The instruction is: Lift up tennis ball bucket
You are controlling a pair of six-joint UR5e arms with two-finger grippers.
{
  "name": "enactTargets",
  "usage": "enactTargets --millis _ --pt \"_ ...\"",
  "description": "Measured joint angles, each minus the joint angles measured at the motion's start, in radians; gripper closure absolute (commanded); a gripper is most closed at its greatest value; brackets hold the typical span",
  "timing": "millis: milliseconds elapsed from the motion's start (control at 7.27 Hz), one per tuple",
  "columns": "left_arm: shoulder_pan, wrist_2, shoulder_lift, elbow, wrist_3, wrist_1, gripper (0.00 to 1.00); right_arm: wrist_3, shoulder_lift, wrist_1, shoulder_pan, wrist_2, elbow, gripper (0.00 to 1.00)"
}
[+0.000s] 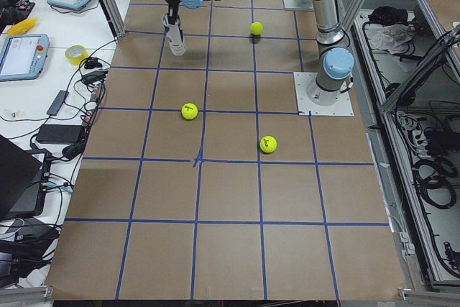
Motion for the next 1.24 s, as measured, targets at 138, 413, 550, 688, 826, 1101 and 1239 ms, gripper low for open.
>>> enactTargets --millis 138,413,550,688,826,1101,1239 --pt "-0.012 0.004 -0.004 -0.016 0.002 0.004 0.85 0.001 0.002 0.000 0.000 0.001 0.001 0.00" --pt "-0.024 0.001 -0.006 -0.047 -0.004 0.011 0.18 0.002 0.007 -0.013 0.001 0.004 0.002 0.00" --pt "-0.027 -0.002 -0.007 -0.054 -0.011 0.012 0.07 0.002 0.012 -0.021 0.001 0.006 0.001 0.00" --pt "-0.029 -0.004 -0.007 -0.057 -0.015 0.011 0.00 0.002 0.016 -0.034 0.001 0.007 0.001 0.00" --pt "-0.035 -0.006 -0.004 -0.055 -0.016 0.007 0.00 0.002 0.023 -0.051 0.000 0.006 0.000 0.00" --pt "-0.051 -0.012 0.030 -0.040 -0.018 -0.023 0.00 0.003 0.038 -0.070 0.000 0.004 0.001 0.00" --pt "-0.054 -0.011 0.057 -0.011 -0.018 -0.066 0.00 0.003 0.039 -0.075 -0.001 0.004 -0.001 0.00"
